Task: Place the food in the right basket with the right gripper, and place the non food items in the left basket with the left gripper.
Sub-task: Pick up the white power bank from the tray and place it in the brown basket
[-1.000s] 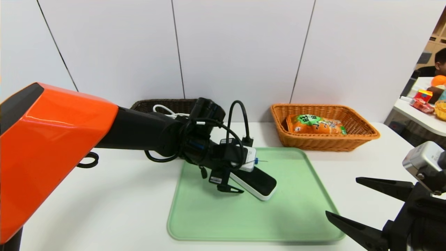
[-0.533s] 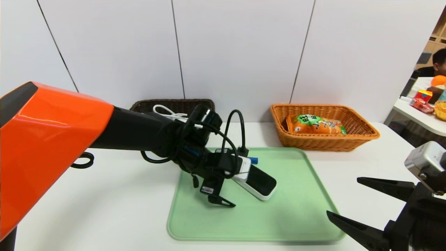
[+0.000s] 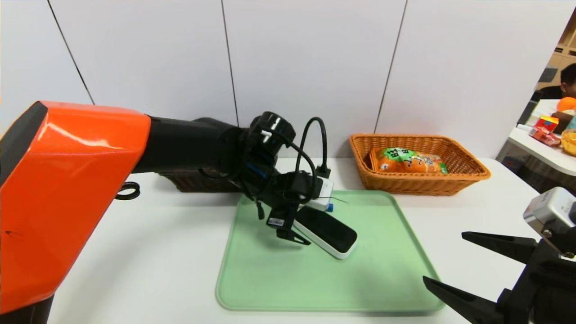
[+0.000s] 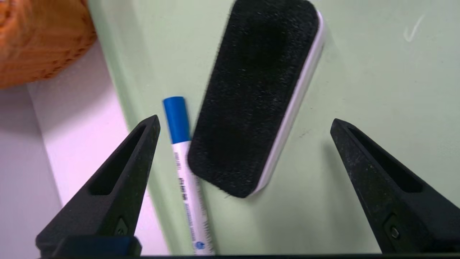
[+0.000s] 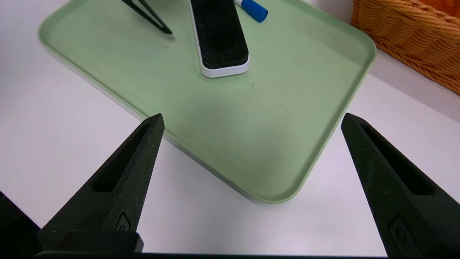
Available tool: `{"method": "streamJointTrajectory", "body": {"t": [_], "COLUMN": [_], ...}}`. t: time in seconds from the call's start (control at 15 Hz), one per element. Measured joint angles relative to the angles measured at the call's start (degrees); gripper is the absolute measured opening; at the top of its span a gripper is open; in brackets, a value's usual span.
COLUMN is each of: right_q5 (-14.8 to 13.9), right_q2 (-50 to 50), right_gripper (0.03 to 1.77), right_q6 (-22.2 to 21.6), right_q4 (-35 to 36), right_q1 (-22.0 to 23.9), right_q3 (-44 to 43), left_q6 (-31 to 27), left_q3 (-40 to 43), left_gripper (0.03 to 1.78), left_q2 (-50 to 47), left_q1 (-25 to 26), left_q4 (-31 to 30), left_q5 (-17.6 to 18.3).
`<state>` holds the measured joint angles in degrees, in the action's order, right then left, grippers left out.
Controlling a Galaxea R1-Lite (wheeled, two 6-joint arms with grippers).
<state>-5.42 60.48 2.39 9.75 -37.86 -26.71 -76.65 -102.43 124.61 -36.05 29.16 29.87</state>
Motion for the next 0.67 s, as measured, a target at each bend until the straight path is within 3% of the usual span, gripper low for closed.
{"method": "streamJointTrajectory", "body": {"t": [0.27, 0.67], "right_q5": [0.13, 0.2], "right_q2": [0.0, 0.21], "right_gripper": [1.7, 1.7], "right_q6": [0.0, 0.02], "right_q4": [0.02, 0.13], "right_q1": [-0.04, -0.06], "right_q3": [0.0, -0.29], "left_q6": [-1.65, -2.4], "left_q3": [-10.14, -11.25], "left_gripper": [1.69, 1.69], "left_q2": [2.56, 4.96], "left_q1": [-0.06, -1.63], "left_q4": [8.3, 9.34], "left_q5": [0.01, 0.01]}}
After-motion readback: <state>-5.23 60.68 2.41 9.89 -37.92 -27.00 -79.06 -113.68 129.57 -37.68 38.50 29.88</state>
